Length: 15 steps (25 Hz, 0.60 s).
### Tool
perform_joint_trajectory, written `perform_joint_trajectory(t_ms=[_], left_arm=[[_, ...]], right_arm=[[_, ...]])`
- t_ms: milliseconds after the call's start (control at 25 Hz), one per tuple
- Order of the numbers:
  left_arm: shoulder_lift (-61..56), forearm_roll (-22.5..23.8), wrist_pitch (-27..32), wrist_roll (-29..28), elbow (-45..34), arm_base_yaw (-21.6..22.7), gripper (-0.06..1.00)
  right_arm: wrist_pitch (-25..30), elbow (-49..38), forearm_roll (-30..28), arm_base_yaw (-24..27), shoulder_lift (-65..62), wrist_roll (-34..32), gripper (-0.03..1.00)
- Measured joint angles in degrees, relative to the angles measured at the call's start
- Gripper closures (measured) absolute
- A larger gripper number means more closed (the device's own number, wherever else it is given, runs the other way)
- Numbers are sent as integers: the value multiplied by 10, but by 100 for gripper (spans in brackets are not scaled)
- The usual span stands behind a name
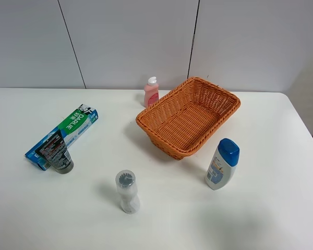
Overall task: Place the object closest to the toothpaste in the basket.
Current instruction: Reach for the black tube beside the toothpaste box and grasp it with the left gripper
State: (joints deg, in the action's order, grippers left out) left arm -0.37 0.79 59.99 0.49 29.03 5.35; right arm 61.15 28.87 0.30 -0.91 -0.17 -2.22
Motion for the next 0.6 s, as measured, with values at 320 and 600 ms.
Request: perform_joint_trajectory(t_ms=[320, 600], left_arm=[[28, 1, -3, -1, 12, 0, -5], [213, -31, -115, 23, 77, 0, -5]], right_arm=[[0, 0, 0, 0, 0, 0, -3], [0, 0, 0, 0, 0, 0, -3]])
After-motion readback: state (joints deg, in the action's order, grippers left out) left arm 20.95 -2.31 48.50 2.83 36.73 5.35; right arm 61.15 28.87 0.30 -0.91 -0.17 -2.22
